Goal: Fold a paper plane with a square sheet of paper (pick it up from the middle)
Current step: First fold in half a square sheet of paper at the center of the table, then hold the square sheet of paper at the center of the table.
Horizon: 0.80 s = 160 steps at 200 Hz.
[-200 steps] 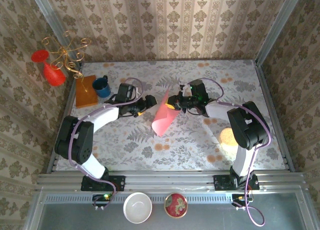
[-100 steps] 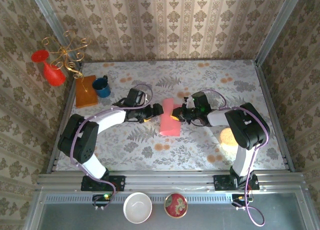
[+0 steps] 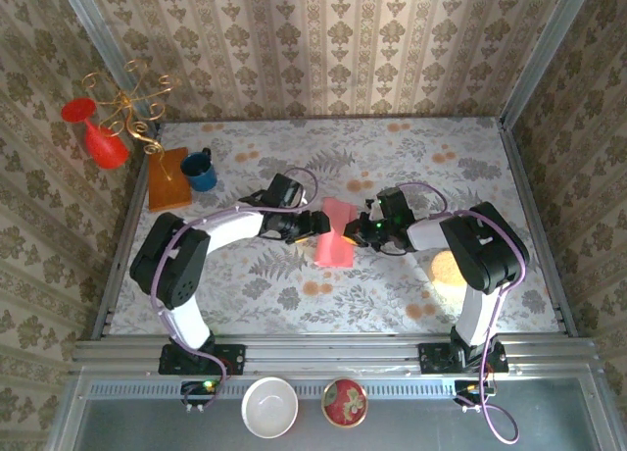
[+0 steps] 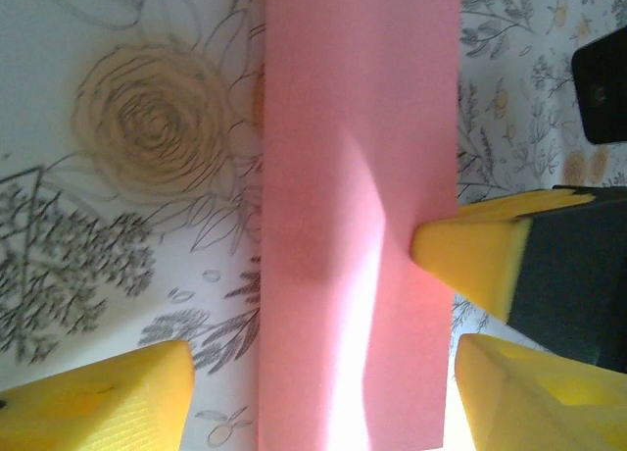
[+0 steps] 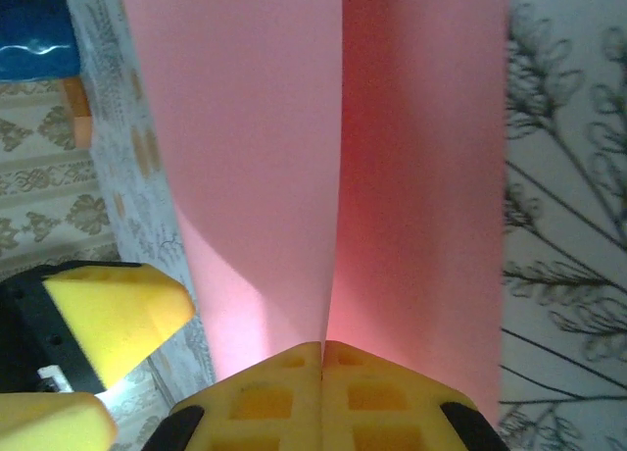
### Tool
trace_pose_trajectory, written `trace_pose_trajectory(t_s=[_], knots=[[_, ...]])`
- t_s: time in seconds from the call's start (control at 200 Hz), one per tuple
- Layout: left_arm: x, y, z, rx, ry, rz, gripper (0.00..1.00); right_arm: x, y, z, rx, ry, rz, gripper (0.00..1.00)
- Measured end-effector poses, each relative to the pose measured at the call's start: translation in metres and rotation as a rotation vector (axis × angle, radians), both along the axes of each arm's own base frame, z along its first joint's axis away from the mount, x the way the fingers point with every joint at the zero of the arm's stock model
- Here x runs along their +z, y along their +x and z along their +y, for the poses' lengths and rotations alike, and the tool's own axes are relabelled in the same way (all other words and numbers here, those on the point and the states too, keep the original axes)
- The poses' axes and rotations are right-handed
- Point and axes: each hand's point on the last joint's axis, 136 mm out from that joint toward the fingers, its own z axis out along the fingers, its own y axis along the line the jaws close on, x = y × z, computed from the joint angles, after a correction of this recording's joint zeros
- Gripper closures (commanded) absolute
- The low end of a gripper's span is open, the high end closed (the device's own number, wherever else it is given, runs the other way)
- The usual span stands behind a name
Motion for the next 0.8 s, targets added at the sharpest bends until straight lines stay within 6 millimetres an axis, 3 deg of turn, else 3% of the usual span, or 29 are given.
trace_pose_trajectory(t_s=[0.6, 0.8], knots=[[-0.023, 0.012, -0.019, -0.049, 0.061, 0.054, 0.53, 0.002, -0.001, -0.012, -0.023, -0.041, 0.008, 0.95], [-0.032, 0.012, -0.018, -0.045, 0.095, 0.084, 0.60, 0.000, -0.001, -0.016, -0.029, -0.049, 0.021, 0.88]])
